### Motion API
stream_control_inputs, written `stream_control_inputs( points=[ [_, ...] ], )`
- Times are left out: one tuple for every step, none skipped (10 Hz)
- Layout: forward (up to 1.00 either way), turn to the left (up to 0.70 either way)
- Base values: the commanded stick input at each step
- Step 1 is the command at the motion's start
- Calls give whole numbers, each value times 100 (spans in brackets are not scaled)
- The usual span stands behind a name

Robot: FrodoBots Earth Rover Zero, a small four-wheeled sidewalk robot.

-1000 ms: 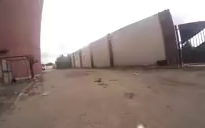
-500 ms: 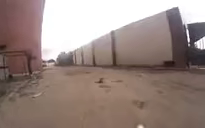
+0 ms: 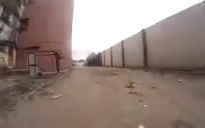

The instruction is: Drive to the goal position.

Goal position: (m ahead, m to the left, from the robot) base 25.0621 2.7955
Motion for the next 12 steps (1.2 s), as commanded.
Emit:
stream_control_inputs(
  points=[
    [70,2],
    [70,2],
    [70,2],
    [70,2],
    [70,2],
    [70,2],
    [70,2],
    [70,1],
    [70,0],
    [70,0],
    [70,0],
    [70,0]
  ],
)
